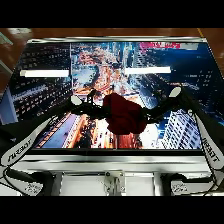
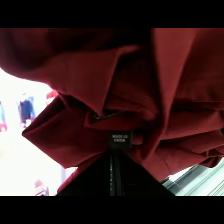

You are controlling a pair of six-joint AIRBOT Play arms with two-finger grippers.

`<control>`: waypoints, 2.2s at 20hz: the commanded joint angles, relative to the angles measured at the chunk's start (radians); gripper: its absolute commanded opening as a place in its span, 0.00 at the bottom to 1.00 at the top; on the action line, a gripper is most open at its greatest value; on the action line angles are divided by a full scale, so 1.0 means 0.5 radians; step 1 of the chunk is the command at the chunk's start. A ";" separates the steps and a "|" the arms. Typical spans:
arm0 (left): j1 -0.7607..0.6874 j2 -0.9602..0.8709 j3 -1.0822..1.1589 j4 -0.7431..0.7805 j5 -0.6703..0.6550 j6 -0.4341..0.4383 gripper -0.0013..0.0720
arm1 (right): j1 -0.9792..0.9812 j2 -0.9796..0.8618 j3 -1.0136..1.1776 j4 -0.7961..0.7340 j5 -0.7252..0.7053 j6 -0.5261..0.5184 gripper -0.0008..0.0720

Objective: Fold the shirts.

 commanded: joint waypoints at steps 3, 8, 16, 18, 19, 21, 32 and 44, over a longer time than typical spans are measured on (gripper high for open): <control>0.053 0.088 0.000 0.019 -0.018 0.108 0.07 | 0.097 -0.058 0.000 -0.021 -0.087 0.009 0.11; 0.056 0.143 0.001 0.024 -0.026 0.159 0.07 | 0.097 0.034 0.002 -0.045 -0.084 -0.056 0.11; 0.023 0.002 -0.001 -0.073 -0.174 0.153 0.98 | 0.099 0.144 0.002 -0.042 -0.243 -0.029 0.11; -0.007 -0.082 0.000 -0.168 -0.121 0.161 0.98 | 0.099 0.144 0.002 -0.035 -0.264 -0.004 0.11; -0.024 -0.113 0.000 -0.214 -0.076 0.187 0.97 | 0.099 0.144 0.002 -0.035 -0.268 0.018 0.11; -0.047 -0.155 0.000 -0.320 0.018 0.219 0.35 | 0.099 0.144 0.002 -0.035 -0.263 0.060 0.11; 0.105 0.418 0.150 0.156 0.057 0.272 0.06 | 0.098 0.310 0.014 -0.021 -0.052 0.006 0.11; 0.223 1.647 0.993 0.327 0.180 0.449 0.07 | 0.099 1.604 0.805 0.664 -0.785 -0.106 0.11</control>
